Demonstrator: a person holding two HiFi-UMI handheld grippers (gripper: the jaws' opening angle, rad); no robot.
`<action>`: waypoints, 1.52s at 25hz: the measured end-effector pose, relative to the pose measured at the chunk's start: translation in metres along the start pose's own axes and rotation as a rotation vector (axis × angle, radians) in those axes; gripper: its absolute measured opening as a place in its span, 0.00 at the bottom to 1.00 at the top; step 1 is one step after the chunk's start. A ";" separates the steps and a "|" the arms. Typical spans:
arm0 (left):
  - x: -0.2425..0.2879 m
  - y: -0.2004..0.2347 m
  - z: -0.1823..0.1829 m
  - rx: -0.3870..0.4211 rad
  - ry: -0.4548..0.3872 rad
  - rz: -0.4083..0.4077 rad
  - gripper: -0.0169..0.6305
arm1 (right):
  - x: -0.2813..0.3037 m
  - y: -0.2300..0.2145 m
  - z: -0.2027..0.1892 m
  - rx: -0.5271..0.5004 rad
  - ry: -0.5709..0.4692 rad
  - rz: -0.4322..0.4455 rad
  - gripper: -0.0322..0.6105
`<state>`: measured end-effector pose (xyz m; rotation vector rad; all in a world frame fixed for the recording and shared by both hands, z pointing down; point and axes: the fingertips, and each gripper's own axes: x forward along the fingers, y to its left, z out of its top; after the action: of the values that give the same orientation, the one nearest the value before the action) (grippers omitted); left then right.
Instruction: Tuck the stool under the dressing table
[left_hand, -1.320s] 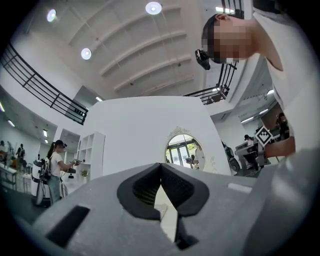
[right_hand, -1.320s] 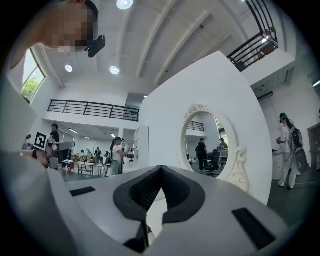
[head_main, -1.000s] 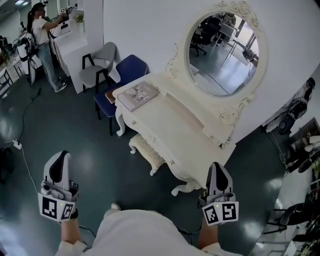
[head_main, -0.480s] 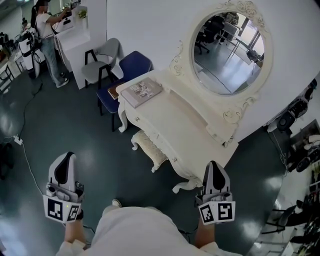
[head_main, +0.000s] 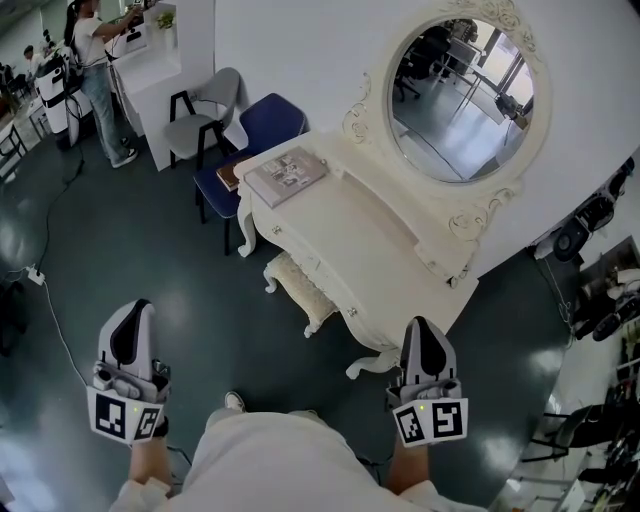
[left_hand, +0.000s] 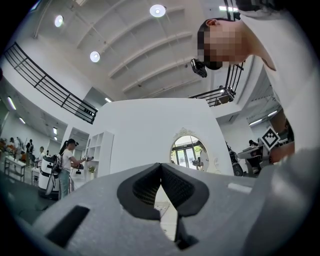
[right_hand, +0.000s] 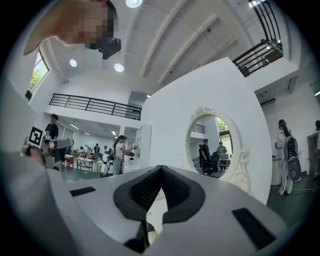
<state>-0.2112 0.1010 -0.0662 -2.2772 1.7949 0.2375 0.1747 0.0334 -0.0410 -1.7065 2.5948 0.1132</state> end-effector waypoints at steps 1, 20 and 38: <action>0.000 0.000 0.000 -0.003 -0.001 -0.001 0.05 | -0.001 0.001 0.000 -0.001 0.000 0.001 0.05; 0.003 -0.011 -0.006 -0.018 0.006 -0.033 0.05 | -0.001 0.008 -0.014 0.048 0.020 0.017 0.05; 0.015 -0.014 -0.014 -0.031 0.009 -0.042 0.05 | 0.009 0.006 -0.016 0.039 0.022 0.027 0.05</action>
<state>-0.1943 0.0860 -0.0559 -2.3386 1.7577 0.2497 0.1661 0.0257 -0.0255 -1.6706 2.6179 0.0447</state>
